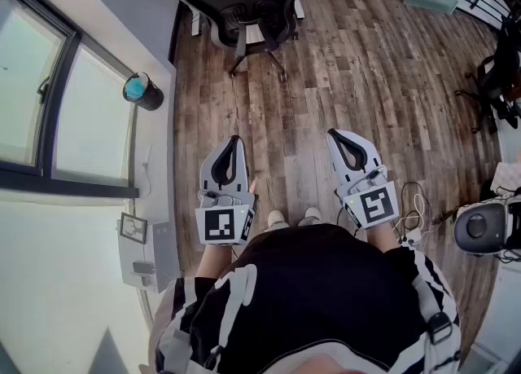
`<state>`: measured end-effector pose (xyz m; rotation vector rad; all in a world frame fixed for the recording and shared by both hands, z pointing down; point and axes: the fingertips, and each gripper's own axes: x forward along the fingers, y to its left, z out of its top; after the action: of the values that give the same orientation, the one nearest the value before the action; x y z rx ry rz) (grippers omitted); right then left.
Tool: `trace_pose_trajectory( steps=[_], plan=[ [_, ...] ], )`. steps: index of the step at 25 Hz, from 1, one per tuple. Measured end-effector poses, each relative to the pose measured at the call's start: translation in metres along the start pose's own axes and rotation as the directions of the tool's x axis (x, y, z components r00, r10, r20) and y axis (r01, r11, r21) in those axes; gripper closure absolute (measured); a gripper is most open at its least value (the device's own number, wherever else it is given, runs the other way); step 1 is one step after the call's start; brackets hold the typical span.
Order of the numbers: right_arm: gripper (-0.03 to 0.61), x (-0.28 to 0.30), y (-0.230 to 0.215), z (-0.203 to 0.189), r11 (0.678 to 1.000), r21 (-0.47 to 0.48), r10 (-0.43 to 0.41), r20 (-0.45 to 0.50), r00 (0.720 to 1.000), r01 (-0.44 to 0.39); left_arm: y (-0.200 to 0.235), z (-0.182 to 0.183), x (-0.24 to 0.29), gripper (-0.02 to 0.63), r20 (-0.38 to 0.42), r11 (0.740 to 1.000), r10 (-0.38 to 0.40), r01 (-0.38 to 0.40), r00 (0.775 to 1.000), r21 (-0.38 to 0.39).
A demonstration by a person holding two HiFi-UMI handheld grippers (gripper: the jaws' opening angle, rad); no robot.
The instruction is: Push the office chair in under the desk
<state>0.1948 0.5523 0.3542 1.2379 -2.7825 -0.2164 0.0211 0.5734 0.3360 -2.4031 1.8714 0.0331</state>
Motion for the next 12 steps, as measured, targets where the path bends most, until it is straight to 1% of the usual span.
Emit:
trace_pose_trajectory(
  steps=[7, 12],
  plan=[
    [0.569, 0.004, 0.000, -0.001, 1.000, 0.005, -0.014, -0.004, 1.000, 0.015, 0.008, 0.003, 0.000, 0.606, 0.012, 1.000, 0.007, -0.007, 1.000, -0.002],
    [0.569, 0.004, 0.008, 0.000, 1.000, 0.005, -0.008, -0.007, 1.000, 0.008, 0.012, 0.004, -0.002, 0.604, 0.013, 1.000, 0.003, -0.003, 1.000, -0.009]
  ],
)
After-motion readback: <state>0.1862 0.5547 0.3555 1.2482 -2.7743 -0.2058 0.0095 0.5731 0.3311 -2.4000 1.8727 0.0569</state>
